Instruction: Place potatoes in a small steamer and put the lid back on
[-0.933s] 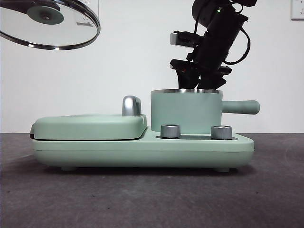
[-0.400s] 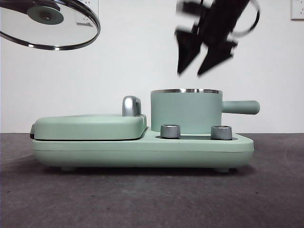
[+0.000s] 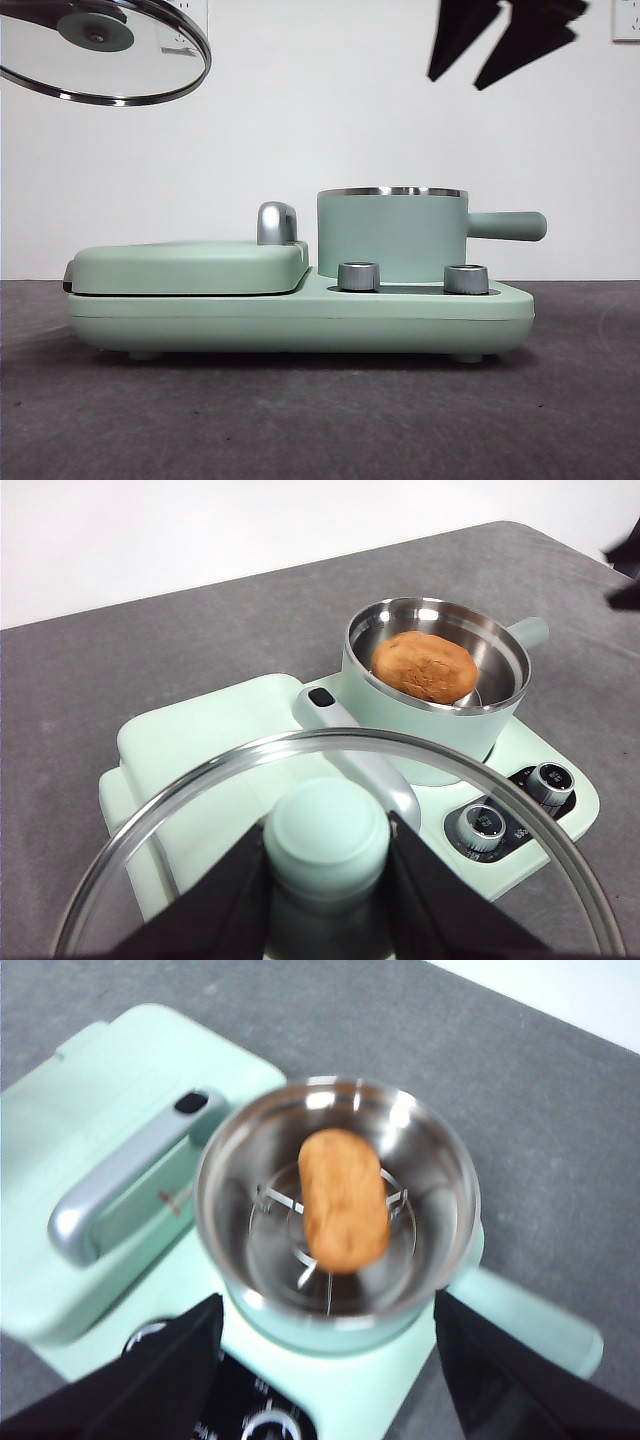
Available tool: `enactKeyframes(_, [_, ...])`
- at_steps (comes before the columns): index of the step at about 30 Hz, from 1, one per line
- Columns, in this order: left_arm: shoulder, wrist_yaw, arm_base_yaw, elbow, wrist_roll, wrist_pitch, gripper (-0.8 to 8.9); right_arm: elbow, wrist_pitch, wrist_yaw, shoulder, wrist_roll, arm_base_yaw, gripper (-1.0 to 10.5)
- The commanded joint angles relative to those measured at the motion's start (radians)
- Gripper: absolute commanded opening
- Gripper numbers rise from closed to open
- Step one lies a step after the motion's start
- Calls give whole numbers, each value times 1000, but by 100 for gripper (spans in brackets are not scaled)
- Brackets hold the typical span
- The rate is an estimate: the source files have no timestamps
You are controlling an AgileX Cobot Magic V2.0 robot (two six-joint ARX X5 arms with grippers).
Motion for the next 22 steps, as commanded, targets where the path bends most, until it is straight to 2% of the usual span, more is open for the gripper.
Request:
enactKeyframes(1, [-1, 3, -1, 19, -8, 38, 13, -125, 41, 0, -95, 16, 5, 322])
enactKeyframes(8, [18, 43, -3, 19, -5, 52, 13, -403, 97, 2, -369, 17, 9, 318])
enactKeyframes(11, [35, 77, -3, 19, -5, 69, 12, -498, 110, 4, -499, 32, 15, 241])
enactKeyframes(13, [52, 94, -5, 19, -5, 88, 12, -554, 109, 5, -593, 47, 15, 231])
enactKeyframes(18, [106, 125, -19, 19, -8, 148, 12, -630, 53, 21, -789, 111, 15, 231])
enactKeyframes(22, [165, 127, -50, 20, -7, 235, 12, -632, -54, 42, -888, 124, 15, 231])
